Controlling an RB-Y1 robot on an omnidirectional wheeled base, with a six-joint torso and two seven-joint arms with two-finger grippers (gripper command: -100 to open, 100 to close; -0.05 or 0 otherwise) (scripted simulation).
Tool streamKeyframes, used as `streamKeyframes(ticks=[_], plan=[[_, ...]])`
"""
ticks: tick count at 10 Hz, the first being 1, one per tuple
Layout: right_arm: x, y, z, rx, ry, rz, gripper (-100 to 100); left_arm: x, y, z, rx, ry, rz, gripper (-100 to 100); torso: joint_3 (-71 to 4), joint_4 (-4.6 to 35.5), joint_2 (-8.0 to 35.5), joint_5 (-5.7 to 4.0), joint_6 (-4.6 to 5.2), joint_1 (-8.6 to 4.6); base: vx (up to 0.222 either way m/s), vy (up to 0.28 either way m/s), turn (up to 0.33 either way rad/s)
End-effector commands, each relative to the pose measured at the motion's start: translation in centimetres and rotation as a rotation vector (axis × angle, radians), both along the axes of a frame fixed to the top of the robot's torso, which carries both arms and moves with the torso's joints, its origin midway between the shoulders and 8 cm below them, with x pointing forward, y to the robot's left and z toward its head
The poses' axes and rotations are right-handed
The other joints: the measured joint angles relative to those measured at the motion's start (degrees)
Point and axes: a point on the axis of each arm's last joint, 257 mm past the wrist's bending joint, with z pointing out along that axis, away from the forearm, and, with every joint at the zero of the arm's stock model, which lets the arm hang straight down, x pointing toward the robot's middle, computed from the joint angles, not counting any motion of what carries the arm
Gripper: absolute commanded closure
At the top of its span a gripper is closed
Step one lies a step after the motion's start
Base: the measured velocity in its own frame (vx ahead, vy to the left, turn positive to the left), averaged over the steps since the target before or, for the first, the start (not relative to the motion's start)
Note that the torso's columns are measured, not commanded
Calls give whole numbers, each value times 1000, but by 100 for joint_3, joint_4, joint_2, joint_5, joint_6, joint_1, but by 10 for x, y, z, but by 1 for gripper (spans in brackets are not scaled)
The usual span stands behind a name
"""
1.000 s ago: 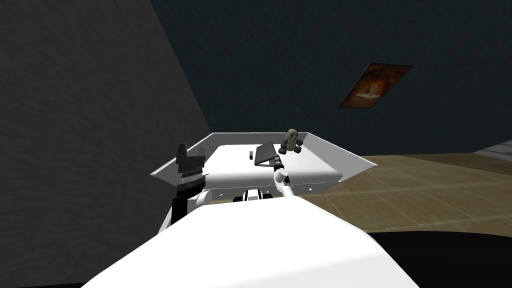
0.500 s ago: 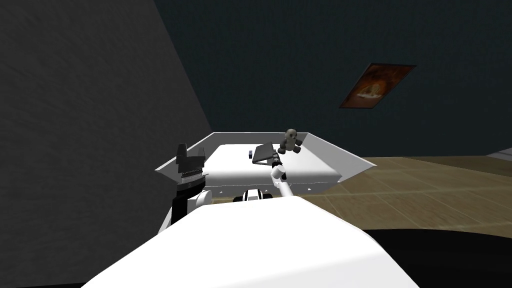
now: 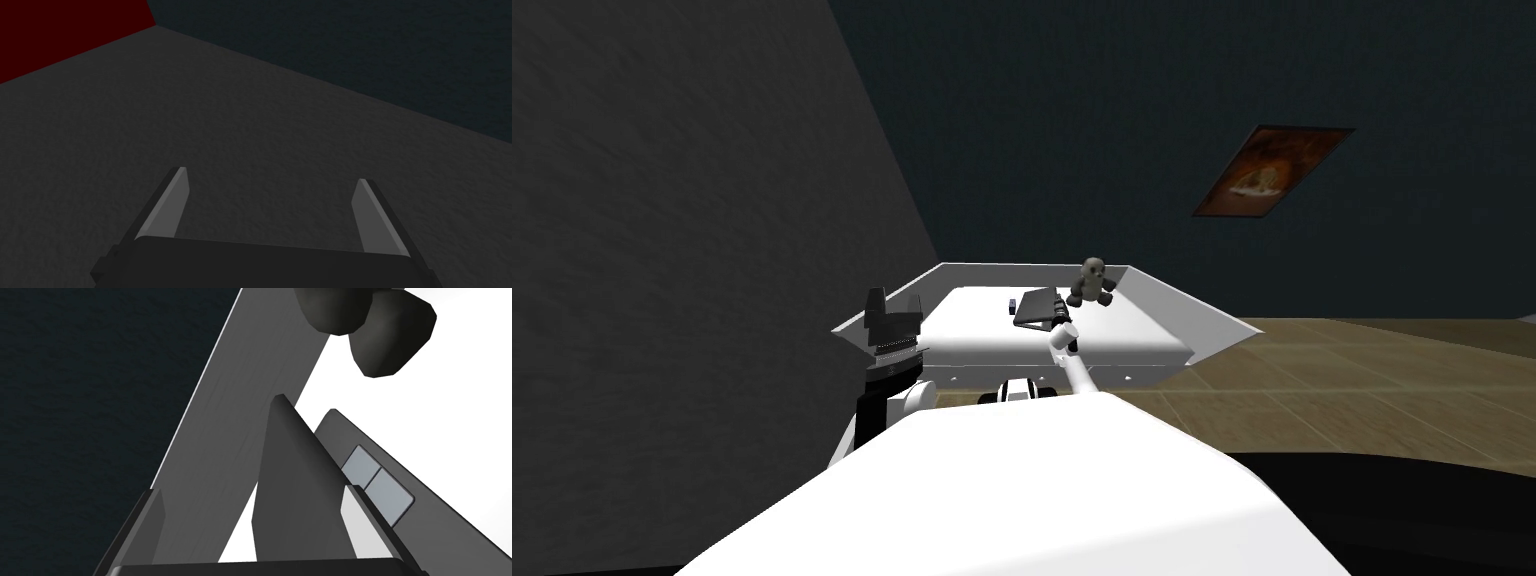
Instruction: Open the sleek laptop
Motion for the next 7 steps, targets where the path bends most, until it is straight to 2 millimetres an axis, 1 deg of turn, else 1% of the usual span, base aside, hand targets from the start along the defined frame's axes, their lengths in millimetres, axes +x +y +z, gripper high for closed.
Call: streamKeyframes(ticks=[1,2,7], plan=[[4,5,5,1,3,-2,-100,0,0,0,0,0,0,0,-4,-2,-5,0,0,-1,-20,-34,14],[4,5,6,-2,6,-4,0,0,0,0,0,0,0,0,-7,-4,-11,2,1,11,-5,-7,-3],[4,5,5,-2,6,-4,0,0,0,0,0,0,0,0,0,0,1,1,-1,3,0,0,0]])
